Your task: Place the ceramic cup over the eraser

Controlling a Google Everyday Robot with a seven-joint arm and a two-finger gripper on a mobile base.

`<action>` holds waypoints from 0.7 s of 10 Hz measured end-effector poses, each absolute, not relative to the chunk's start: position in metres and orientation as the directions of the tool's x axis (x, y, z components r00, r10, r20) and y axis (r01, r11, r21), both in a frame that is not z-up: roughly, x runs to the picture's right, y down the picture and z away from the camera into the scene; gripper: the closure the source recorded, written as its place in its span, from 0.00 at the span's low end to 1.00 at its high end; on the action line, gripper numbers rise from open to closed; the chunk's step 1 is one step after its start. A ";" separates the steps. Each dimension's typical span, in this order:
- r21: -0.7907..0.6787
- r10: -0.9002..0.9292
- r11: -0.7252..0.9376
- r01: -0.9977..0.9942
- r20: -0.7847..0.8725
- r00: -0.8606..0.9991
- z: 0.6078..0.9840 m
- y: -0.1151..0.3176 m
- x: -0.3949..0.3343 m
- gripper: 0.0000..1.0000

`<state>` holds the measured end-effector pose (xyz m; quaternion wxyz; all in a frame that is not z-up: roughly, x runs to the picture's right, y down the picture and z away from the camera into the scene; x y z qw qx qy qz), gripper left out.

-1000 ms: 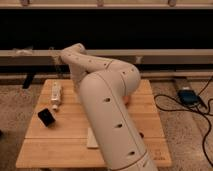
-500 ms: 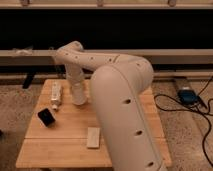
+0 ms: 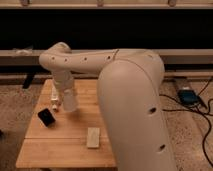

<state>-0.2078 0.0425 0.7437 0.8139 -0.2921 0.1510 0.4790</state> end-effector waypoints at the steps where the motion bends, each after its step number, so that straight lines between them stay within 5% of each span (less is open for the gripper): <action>1: -0.345 0.683 0.401 -0.849 -0.505 0.528 0.726 0.045 -0.216 0.98; 7: -0.368 0.648 0.520 -0.771 -0.417 0.637 0.672 0.038 -0.244 0.98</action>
